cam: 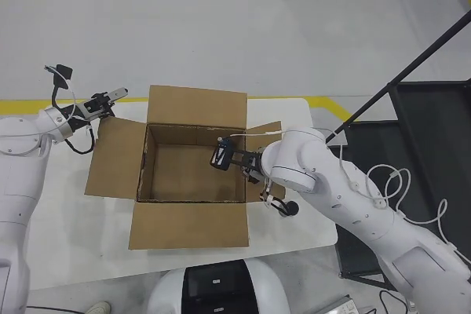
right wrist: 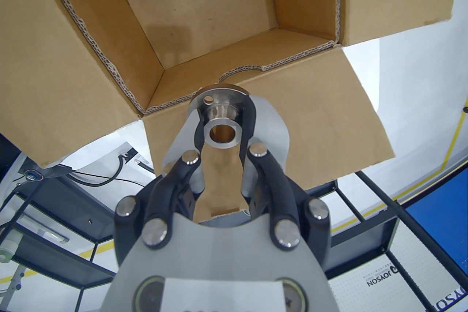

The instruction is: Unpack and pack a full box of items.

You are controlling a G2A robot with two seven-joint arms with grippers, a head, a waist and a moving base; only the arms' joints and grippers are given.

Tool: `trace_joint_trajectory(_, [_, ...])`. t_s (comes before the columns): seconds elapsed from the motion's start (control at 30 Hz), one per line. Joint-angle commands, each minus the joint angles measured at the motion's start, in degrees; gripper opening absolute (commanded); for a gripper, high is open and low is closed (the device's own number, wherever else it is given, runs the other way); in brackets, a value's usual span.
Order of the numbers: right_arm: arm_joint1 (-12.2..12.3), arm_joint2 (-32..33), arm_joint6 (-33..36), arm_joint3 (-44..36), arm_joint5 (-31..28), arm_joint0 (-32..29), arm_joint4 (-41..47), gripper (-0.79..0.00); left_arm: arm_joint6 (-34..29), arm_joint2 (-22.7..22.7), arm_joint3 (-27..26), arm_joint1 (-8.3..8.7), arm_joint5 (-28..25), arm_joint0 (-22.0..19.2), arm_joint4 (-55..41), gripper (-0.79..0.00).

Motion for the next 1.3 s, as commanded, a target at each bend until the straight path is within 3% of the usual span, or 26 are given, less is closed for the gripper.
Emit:
trace_joint_trajectory(0.0, [0.0, 0.0, 0.0, 0.0, 0.0, 0.0, 0.0, -0.785, 0.0, 0.0, 0.0, 0.0, 0.0, 0.0, 0.0, 0.0])
trace_joint_trajectory(0.3, [0.2, 1.6, -2.3, -1.9, -1.0, -0.5, 1.0, -0.785, 0.0, 0.0, 0.0, 0.0, 0.0, 0.0, 0.0, 0.0])
trace_joint_trajectory(0.47, [1.9, 3.6, -1.2, -6.4, -1.2, -1.3, 4.3, -0.785, 0.0, 0.0, 0.0, 0.0, 0.0, 0.0, 0.0, 0.0])
trace_joint_trajectory(0.63, [5.8, 7.2, 0.0, -9.7, 0.0, -3.7, 6.4, -0.785, 0.0, 0.0, 0.0, 0.0, 0.0, 0.0, 0.0, 0.0])
trace_joint_trajectory(0.83, [11.6, 17.3, -2.0, -12.4, -2.0, -9.5, 11.2, -0.785, 0.0, 0.0, 0.0, 0.0, 0.0, 0.0, 0.0, 0.0])
trace_joint_trajectory(1.27, [22.2, 37.4, -5.8, -13.9, -5.8, -30.4, 17.9, -0.785, 0.0, 0.0, 0.0, 0.0, 0.0, 0.0, 0.0, 0.0])
